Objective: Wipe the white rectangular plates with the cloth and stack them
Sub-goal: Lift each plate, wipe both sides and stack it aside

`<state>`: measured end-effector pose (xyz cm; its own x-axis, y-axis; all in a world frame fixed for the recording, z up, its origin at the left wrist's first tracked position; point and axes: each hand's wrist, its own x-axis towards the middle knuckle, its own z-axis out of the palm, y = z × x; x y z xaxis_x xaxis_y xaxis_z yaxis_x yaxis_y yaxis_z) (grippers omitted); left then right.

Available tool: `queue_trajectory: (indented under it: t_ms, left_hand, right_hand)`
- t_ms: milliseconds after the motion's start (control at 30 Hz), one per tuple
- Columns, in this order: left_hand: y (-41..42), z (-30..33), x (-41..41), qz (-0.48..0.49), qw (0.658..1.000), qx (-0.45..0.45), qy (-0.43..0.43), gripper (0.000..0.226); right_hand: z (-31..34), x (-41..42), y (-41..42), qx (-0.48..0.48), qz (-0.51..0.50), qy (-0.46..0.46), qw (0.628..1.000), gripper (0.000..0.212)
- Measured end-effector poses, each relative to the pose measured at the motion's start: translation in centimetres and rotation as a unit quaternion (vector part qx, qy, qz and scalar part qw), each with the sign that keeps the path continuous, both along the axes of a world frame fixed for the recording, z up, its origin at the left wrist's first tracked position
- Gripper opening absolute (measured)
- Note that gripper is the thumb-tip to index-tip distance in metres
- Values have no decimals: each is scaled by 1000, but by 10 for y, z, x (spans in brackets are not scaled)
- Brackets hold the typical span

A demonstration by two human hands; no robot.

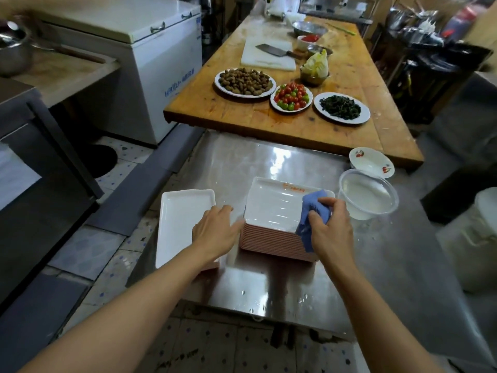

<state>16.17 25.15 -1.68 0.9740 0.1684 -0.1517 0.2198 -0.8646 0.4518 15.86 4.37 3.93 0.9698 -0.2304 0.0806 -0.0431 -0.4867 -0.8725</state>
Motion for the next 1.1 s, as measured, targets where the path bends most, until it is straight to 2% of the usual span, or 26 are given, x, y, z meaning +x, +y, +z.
queue_trajectory:
  t_ms: [100,167,233,333,367,467,567,633,733,767,867,1000,1100]
  left_hand:
    - [-13,8,22,7,999,-35,2,50]
    - [-17,9,32,4,999,-40,9,43]
    - [-19,8,37,-2,999,-47,18,39]
    - [-22,8,43,-9,998,-63,23,38]
    - [-23,8,44,-9,997,-69,21,38]
    - [-25,7,46,-5,996,-88,13,42]
    - [-25,6,46,-6,995,-103,4,45]
    - [-24,5,46,-10,994,-110,1,44]
    - [-22,5,47,-14,992,-125,7,45]
    - [-22,5,47,-16,991,-131,10,45]
    - [-21,4,47,-24,992,-126,19,44]
    - [-21,1,47,-24,991,-128,16,46]
    - [-21,1,46,-28,990,-136,14,46]
  right_hand:
    - [-3,16,-12,-72,-5,0,997,26]
    - [-12,23,-18,-146,15,52,988,32]
    - [-21,23,-23,-219,35,75,972,30]
    - [-26,20,-28,-232,76,17,969,12]
    - [-28,20,-28,-252,98,10,963,12]
    - [-34,21,-29,-354,125,62,925,33]
    - [-36,33,-29,-401,119,80,905,37]
    - [-36,47,-25,-398,124,80,905,39]
    - [-37,66,-19,-284,70,80,953,31]
    - [-40,71,-17,-272,57,61,959,33]
    - [-48,78,-11,-310,89,15,946,43]
    - [-52,84,17,-293,163,-4,942,54]
    - [-52,87,45,-279,196,-32,940,44]
